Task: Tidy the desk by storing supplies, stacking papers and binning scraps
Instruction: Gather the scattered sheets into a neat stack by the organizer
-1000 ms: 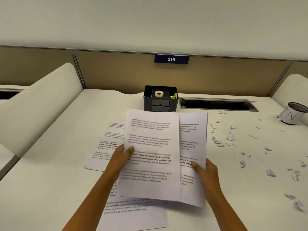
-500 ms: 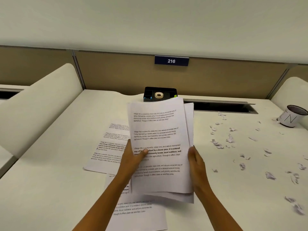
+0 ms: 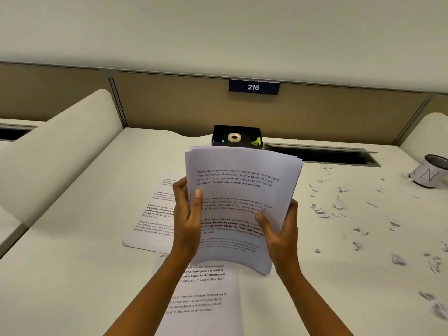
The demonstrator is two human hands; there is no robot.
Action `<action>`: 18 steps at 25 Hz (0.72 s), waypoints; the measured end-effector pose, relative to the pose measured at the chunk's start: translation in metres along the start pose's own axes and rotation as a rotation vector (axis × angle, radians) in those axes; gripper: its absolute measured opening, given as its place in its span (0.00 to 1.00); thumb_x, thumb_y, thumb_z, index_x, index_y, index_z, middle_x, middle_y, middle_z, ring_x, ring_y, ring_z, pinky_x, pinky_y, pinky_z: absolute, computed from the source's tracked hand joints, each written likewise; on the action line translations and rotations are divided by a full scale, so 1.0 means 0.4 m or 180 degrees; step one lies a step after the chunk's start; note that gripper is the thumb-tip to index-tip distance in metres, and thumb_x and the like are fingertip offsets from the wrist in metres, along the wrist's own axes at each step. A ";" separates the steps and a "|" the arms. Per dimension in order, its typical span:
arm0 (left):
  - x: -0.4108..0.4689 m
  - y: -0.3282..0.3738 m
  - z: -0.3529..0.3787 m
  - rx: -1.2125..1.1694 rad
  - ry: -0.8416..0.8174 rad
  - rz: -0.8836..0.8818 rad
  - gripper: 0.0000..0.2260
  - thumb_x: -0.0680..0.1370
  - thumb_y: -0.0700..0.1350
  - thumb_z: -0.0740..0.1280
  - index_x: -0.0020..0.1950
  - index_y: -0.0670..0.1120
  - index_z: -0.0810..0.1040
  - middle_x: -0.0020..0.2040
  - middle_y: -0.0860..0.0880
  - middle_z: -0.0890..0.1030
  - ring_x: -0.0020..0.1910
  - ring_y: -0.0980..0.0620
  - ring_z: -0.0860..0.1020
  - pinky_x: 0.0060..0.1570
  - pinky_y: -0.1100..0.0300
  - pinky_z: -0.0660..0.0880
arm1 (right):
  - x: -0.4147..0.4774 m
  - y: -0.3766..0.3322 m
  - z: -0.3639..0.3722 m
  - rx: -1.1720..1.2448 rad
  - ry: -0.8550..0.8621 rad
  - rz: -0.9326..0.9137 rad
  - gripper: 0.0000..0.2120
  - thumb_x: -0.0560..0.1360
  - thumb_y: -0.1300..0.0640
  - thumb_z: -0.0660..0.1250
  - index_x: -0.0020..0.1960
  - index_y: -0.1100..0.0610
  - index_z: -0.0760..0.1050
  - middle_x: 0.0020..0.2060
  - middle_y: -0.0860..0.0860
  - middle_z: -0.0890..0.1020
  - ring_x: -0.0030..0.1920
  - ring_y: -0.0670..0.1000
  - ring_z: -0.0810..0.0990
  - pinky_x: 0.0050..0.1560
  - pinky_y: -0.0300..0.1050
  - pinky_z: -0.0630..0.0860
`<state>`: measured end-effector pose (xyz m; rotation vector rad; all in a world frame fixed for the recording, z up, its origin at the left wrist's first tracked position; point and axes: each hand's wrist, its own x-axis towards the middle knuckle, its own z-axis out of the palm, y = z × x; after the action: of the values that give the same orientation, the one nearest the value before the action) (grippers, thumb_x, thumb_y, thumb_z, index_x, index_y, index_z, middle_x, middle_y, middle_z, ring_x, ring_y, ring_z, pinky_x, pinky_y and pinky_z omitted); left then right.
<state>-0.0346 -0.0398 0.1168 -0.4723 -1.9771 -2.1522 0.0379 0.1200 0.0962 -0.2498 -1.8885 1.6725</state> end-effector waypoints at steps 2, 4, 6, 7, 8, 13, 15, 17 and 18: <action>-0.008 -0.002 0.001 -0.0033 0.0044 0.0056 0.14 0.78 0.49 0.55 0.61 0.45 0.63 0.47 0.60 0.78 0.47 0.50 0.81 0.38 0.56 0.81 | -0.009 0.013 0.003 0.0061 0.0028 0.0047 0.19 0.73 0.53 0.67 0.59 0.39 0.65 0.52 0.39 0.77 0.52 0.42 0.79 0.43 0.38 0.81; -0.015 -0.009 0.006 -0.0063 0.0058 0.0063 0.14 0.78 0.49 0.54 0.60 0.44 0.64 0.45 0.61 0.79 0.45 0.52 0.81 0.37 0.59 0.80 | -0.012 0.024 0.009 0.0055 0.0069 0.0141 0.16 0.74 0.54 0.63 0.59 0.41 0.66 0.52 0.42 0.78 0.49 0.40 0.80 0.41 0.36 0.80; -0.007 -0.030 0.001 0.0140 0.0107 0.0015 0.13 0.79 0.50 0.51 0.58 0.46 0.66 0.43 0.60 0.79 0.42 0.54 0.81 0.35 0.63 0.78 | -0.009 0.029 0.012 -0.0060 0.0217 0.0130 0.14 0.75 0.55 0.62 0.58 0.41 0.67 0.51 0.42 0.78 0.47 0.37 0.80 0.39 0.33 0.79; 0.003 -0.048 -0.009 0.0414 0.0194 -0.0010 0.12 0.80 0.50 0.51 0.58 0.46 0.68 0.43 0.60 0.79 0.42 0.54 0.80 0.35 0.65 0.77 | -0.007 0.030 0.011 -0.0113 0.0309 0.0105 0.14 0.75 0.56 0.62 0.57 0.41 0.67 0.51 0.41 0.78 0.47 0.37 0.80 0.39 0.32 0.78; 0.017 -0.072 -0.028 0.0804 0.0329 -0.0051 0.11 0.81 0.49 0.53 0.58 0.46 0.70 0.46 0.58 0.80 0.43 0.54 0.80 0.38 0.65 0.76 | -0.004 0.034 0.008 -0.0151 0.0398 0.0084 0.13 0.75 0.56 0.62 0.56 0.41 0.68 0.51 0.40 0.77 0.47 0.36 0.80 0.40 0.32 0.78; 0.094 -0.212 -0.165 0.3472 0.0106 -0.1692 0.24 0.74 0.51 0.68 0.66 0.42 0.68 0.65 0.37 0.68 0.63 0.37 0.66 0.61 0.47 0.66 | 0.010 0.055 -0.028 -0.0300 0.0741 0.0114 0.12 0.75 0.54 0.63 0.54 0.37 0.69 0.51 0.36 0.77 0.50 0.37 0.80 0.45 0.35 0.79; 0.111 -0.230 -0.200 0.4030 -0.0014 -0.2276 0.33 0.71 0.58 0.70 0.67 0.40 0.64 0.66 0.36 0.64 0.65 0.34 0.63 0.63 0.44 0.63 | 0.024 0.054 -0.051 -0.0323 0.0845 0.0105 0.13 0.76 0.56 0.63 0.53 0.38 0.69 0.50 0.36 0.77 0.48 0.34 0.79 0.44 0.30 0.78; 0.130 -0.237 -0.219 0.4073 -0.0006 -0.2499 0.36 0.69 0.59 0.71 0.67 0.40 0.62 0.66 0.36 0.61 0.66 0.34 0.61 0.65 0.42 0.61 | 0.036 0.059 -0.072 -0.0343 0.0925 0.0168 0.12 0.76 0.58 0.63 0.54 0.42 0.69 0.49 0.39 0.77 0.46 0.36 0.79 0.43 0.28 0.77; 0.142 -0.237 -0.225 0.4039 -0.0040 -0.2562 0.37 0.69 0.58 0.72 0.67 0.40 0.60 0.67 0.36 0.60 0.66 0.34 0.61 0.65 0.42 0.61 | 0.041 0.065 -0.083 -0.0374 0.0965 0.0221 0.12 0.76 0.57 0.63 0.56 0.44 0.69 0.49 0.41 0.77 0.46 0.38 0.79 0.43 0.30 0.77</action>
<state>-0.1298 -0.1153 0.0421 0.5926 -3.2559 -0.6022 0.0363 0.1612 0.0774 -0.5884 -1.7658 1.4735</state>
